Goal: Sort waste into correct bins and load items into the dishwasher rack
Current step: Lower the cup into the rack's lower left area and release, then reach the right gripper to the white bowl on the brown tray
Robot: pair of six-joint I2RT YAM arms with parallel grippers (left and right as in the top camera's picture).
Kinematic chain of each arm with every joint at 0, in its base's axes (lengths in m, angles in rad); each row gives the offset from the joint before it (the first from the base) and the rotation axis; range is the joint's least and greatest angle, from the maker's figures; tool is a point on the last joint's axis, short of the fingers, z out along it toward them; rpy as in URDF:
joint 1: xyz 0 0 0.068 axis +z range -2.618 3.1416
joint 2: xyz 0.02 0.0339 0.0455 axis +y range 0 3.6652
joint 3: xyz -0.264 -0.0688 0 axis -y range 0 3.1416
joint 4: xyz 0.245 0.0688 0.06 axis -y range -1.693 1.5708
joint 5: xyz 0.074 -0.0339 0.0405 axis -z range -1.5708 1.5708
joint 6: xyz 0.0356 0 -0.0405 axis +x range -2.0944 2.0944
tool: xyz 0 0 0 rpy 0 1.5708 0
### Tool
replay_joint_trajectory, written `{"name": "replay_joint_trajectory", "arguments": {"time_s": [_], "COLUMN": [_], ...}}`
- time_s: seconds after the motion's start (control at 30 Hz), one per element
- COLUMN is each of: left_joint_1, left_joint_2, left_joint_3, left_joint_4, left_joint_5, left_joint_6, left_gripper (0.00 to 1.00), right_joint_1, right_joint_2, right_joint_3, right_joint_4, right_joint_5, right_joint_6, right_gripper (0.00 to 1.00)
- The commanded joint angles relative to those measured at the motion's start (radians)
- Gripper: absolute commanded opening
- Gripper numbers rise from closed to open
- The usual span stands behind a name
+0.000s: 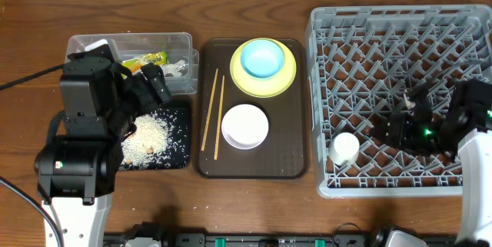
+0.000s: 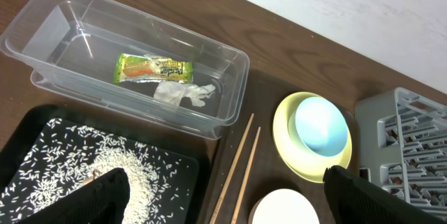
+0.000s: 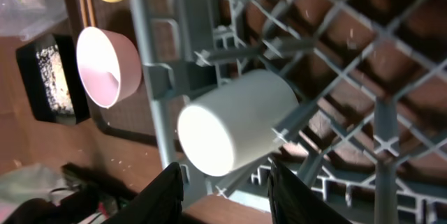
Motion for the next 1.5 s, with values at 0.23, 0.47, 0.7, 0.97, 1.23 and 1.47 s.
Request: {"name": "replay_joint_trajectory", "arguments": {"time_s": [0.23,0.47,0.7,0.97,1.23,1.47], "left_joint_1": [0.004,0.004,0.004,0.004,0.004,0.004], "left_joint_2": [0.005,0.005,0.005,0.005,0.005,0.005], "left_joint_3": [0.014,0.014,0.014,0.014,0.014,0.014], "left_joint_4": [0.000,0.000,0.000,0.000,0.000,0.000], "left_joint_5": [-0.002,-0.002,-0.002,-0.002,-0.002,-0.002], "left_joint_6": [0.009,0.009,0.009,0.009,0.009,0.009], "left_gripper": [0.91,0.91,0.91,0.91,0.91,0.91], "right_joint_1": [0.282,0.534,0.698,0.807,0.824,0.824], "right_joint_2": [-0.095,-0.091,-0.039,0.106,0.176,0.174], "right_joint_3": [0.050,0.050,0.049,0.048,0.048,0.048], "right_joint_4": [0.068,0.128,0.155,0.166,0.166,0.165], "right_joint_5": [0.159,0.455,0.615,0.624,0.649,0.602], "right_joint_6": [0.117,0.235,0.372,0.431,0.510,0.564], "right_gripper": [0.36,0.34,0.28,0.29,0.23,0.13]}}
